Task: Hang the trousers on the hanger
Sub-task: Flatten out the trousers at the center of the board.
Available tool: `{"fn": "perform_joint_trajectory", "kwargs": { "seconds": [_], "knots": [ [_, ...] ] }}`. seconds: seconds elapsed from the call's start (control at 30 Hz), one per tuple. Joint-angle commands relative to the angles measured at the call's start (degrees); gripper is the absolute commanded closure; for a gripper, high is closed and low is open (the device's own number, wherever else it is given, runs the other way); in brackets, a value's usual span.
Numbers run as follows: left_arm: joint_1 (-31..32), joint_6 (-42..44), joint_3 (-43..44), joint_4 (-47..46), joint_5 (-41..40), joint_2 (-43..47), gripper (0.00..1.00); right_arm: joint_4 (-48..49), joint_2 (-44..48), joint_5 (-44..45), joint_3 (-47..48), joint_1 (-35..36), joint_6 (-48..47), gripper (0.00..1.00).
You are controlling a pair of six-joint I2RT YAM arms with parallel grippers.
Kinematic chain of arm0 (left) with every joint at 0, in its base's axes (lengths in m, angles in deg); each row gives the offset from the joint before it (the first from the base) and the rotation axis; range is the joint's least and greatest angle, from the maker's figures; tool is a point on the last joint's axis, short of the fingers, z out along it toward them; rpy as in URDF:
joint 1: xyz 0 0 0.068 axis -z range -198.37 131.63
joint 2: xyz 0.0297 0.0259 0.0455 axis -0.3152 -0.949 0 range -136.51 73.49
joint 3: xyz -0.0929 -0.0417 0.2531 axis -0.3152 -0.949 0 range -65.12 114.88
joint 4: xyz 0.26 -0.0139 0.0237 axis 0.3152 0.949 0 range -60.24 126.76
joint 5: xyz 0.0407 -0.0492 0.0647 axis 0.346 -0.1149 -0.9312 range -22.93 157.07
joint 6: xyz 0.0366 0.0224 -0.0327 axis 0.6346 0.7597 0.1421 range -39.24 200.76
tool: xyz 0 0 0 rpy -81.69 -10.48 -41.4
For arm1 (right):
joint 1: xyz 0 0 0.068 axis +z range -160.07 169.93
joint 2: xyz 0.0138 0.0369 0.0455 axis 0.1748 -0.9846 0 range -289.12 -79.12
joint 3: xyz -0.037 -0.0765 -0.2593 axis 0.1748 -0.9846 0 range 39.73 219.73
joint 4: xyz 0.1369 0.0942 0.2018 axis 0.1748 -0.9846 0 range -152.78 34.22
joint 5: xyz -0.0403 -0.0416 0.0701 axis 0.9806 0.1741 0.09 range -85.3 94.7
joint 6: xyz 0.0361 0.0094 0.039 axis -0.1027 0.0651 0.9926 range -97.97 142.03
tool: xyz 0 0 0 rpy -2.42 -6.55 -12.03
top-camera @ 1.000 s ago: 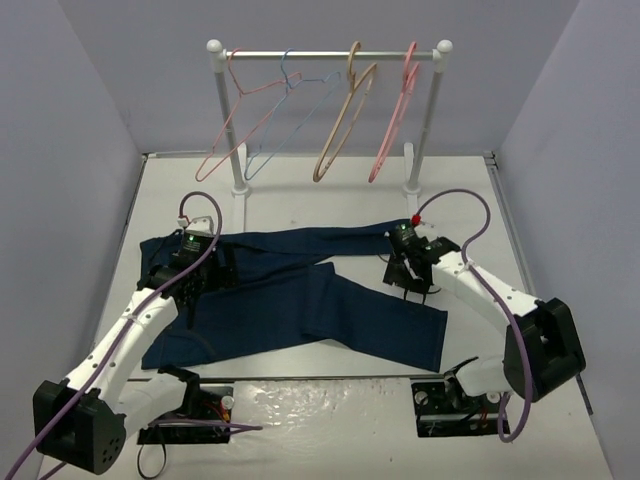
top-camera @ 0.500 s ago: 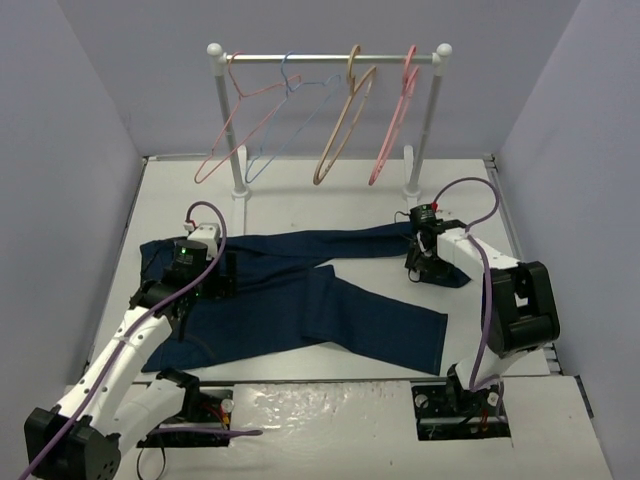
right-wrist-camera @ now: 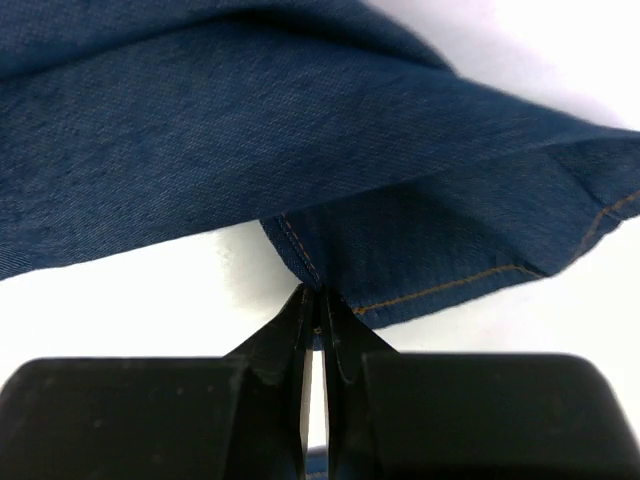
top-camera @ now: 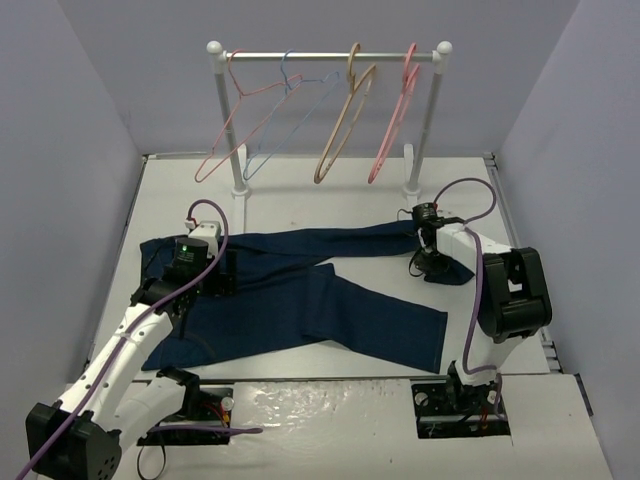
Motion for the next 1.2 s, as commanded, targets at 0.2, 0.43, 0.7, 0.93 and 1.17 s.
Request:
{"fn": "perform_joint_trajectory", "kwargs": {
  "seconds": [0.2, 0.43, 0.7, 0.93, 1.17],
  "knots": [
    [-0.2, 1.0, 1.9, -2.5, -1.3, -0.3, 0.18, -19.3, 12.8, 7.0, 19.7, -1.7, -6.4, 1.00],
    [-0.2, 1.1, 2.0, -2.4, -1.5, -0.3, 0.18, -24.4, 15.1, 6.2, 29.4, -4.5, -11.1, 1.00],
    [-0.2, 1.2, 2.0, -2.5, -1.1, -0.2, 0.18, -25.9, 15.6, 4.0, 35.2, -9.1, -16.6, 1.00],
    [-0.1, 1.2, 1.8, -2.7, -0.7, -0.1, 0.18, -26.7, 13.2, -3.2, 44.3, -13.4, -17.2, 1.00],
    [-0.2, 1.1, 2.0, -2.4, 0.2, -0.8, 0.18, -22.2, 11.9, -3.1, 45.7, -15.6, -16.7, 1.00]
  ]
}}
